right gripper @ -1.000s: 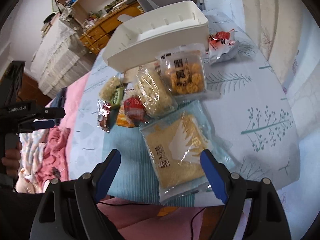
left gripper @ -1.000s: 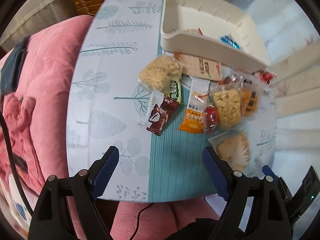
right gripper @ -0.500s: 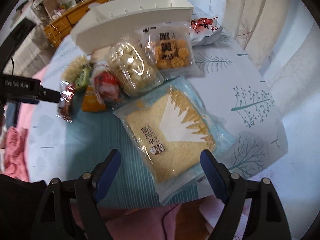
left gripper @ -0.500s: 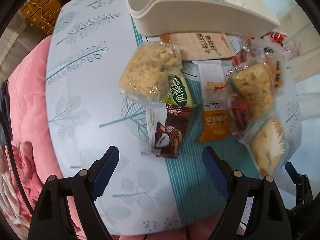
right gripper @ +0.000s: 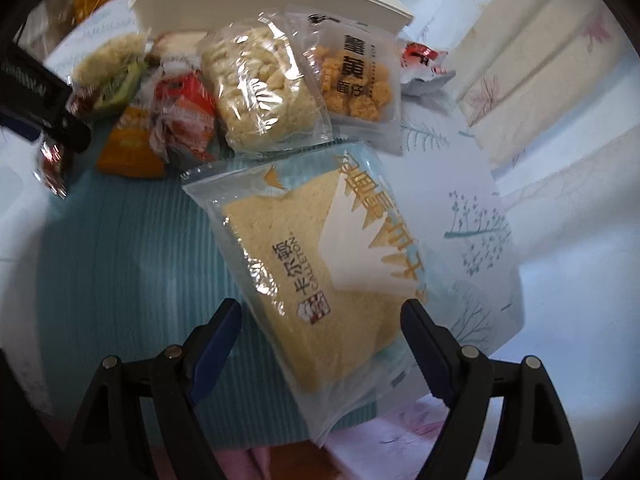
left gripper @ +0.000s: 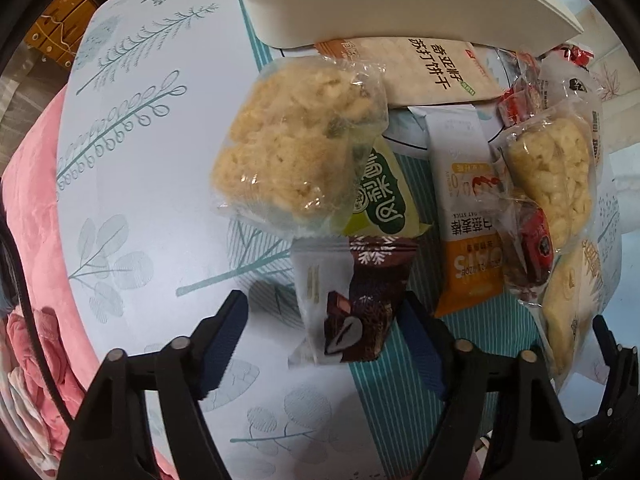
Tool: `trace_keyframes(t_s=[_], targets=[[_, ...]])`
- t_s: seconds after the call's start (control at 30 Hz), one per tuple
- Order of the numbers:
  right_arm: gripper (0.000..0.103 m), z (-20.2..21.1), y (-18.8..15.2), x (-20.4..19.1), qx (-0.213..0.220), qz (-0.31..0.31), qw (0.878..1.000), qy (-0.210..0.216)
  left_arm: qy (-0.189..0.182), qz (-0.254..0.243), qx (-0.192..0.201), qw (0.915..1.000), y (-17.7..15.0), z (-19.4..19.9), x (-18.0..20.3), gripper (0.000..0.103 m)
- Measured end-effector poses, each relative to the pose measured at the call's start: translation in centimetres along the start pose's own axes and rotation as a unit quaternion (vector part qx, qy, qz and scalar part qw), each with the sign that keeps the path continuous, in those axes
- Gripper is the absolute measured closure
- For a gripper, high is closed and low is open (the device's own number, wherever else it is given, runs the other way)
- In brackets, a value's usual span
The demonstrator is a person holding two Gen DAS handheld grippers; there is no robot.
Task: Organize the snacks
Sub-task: 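Grasp the brown chocolate packet with left gripper while right grasps bread bag, then carry both packets into the white tray and open both grippers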
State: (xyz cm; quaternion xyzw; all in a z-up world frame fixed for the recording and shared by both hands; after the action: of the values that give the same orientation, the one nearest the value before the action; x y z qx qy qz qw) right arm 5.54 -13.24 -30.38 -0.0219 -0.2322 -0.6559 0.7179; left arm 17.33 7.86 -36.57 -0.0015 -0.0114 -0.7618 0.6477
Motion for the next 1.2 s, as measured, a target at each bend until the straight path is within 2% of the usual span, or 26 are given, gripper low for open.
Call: trace_keyframes(t_s=[0.1,0.17,0.23,0.3,0.43,0.67,0.83,0.97,1.1,1.2], targets=[[0.021,-0.1,0.6,-0.1,0.006,0.014,1.0,-0.015,-0.004,0.002,0.002,1.0,0.3,-0.3,-0.2,0.036],[0.025,0.0,0.9,-0.2,0.009,0.022,1.0,-0.018,-0.006,-0.001,0.006,1.0,0.7,-0.4,-0.1,0.041],[0.044,0.1,1.1,-0.4,0.009,0.025,1.0,-0.01,-0.005,-0.001,0.011,0.9999,0.7,-0.2,-0.1,0.05],[0.05,0.3,1.1,-0.7,0.007,0.032,0.999,-0.016,-0.004,0.003,0.016,0.9999,0.9,0.1,-0.4,0.066],[0.059,0.6,1.2,-1.1,0.006,0.058,0.998,-0.014,-0.019,0.016,0.018,0.9995,1.2,0.1,-0.9,0.069],[0.071,1.5,1.8,-0.5,-0.003,0.049,0.999,0.012,-0.02,0.025,-0.002,0.9995,-0.1,-0.3,-2.2,0.073],[0.075,2.6,2.0,0.3,-0.024,-0.003,0.998,0.061,-0.033,0.027,-0.023,0.9988,-1.4,-0.4,-2.9,0.074],[0.076,3.7,1.9,1.1,-0.045,-0.063,0.991,0.107,-0.041,0.018,-0.035,0.9984,-2.2,0.5,-3.1,0.074],[0.077,5.1,2.0,2.1,-0.069,-0.139,0.972,0.179,-0.04,0.019,-0.044,0.9981,-3.0,2.2,-3.4,0.074],[0.079,6.4,2.5,2.8,-0.076,-0.188,0.951,0.233,-0.052,0.023,-0.042,0.9975,-2.7,4.0,-3.5,0.074]])
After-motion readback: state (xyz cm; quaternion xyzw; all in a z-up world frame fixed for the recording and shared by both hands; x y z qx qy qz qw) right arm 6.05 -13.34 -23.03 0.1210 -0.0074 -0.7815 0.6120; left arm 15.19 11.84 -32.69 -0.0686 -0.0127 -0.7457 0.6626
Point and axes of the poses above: each gripper's, at about its wrist camera, not at the fingertips, and z roughly against the way its jaws point, x to its right, y to its top, the point moved 8 cm from there along -z, roughly the way its jaws point, and after that the axes turned 4 degrees about -x, right-handed, at the moved point
